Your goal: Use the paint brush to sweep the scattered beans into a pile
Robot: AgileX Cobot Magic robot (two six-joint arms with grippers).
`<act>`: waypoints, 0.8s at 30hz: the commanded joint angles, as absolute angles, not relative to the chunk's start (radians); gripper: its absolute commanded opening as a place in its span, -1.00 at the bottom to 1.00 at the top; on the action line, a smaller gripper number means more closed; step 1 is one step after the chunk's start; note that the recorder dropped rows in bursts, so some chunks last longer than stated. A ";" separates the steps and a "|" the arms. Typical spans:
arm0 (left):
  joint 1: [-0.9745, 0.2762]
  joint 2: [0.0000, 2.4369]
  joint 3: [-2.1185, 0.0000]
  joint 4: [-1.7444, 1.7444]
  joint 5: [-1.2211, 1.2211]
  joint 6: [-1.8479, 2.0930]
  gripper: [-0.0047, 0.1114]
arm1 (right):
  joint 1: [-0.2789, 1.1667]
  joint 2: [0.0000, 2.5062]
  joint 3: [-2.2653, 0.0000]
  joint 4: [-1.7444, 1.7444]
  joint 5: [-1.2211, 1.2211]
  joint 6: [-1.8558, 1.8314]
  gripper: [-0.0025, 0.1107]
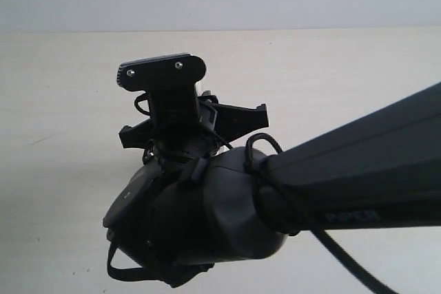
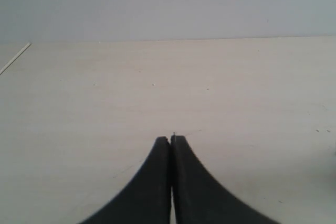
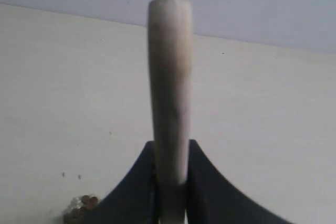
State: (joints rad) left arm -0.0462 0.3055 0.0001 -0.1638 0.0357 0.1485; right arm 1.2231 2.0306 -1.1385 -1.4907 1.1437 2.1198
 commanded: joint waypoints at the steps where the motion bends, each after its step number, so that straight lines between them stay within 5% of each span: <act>1: -0.048 0.302 0.000 -0.168 0.032 0.151 -0.92 | 1.227 2.064 -1.196 -1.495 1.128 2.123 -0.96; 24: -0.048 0.302 0.000 -0.168 0.032 0.151 -0.92 | 1.262 2.002 -1.285 -1.395 1.221 1.830 -0.96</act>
State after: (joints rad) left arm -0.0462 0.3055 0.0001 -0.1638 0.0357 0.1485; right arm 1.2596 2.0236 -1.2800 -1.4503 1.2003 1.9153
